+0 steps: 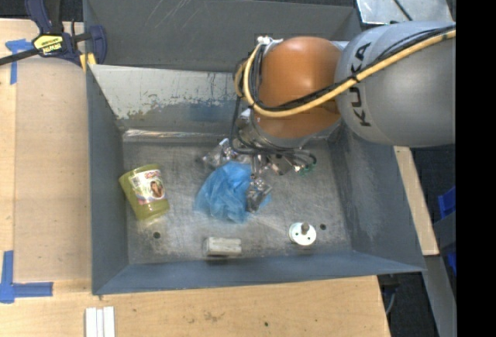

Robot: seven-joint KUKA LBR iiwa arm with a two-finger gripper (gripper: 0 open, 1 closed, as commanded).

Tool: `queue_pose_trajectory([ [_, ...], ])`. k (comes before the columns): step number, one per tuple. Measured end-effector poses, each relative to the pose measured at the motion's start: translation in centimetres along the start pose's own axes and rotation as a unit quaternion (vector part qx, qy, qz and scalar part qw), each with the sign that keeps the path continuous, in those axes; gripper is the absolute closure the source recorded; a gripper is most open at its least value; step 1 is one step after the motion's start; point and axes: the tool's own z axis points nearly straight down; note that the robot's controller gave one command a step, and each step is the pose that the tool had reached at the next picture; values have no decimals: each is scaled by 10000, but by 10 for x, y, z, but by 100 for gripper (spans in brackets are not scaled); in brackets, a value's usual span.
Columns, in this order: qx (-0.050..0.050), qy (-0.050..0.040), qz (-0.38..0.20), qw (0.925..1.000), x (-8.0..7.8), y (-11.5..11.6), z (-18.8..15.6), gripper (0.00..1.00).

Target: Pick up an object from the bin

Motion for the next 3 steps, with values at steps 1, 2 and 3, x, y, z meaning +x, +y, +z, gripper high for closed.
queue_pose_trajectory([
  [1,2,32,-1325,9912,-23,8,44,100],
  [2,2,32,-1326,9912,-23,9,44,100],
  [3,-5,-6,-2011,9796,-24,19,5,100],
])
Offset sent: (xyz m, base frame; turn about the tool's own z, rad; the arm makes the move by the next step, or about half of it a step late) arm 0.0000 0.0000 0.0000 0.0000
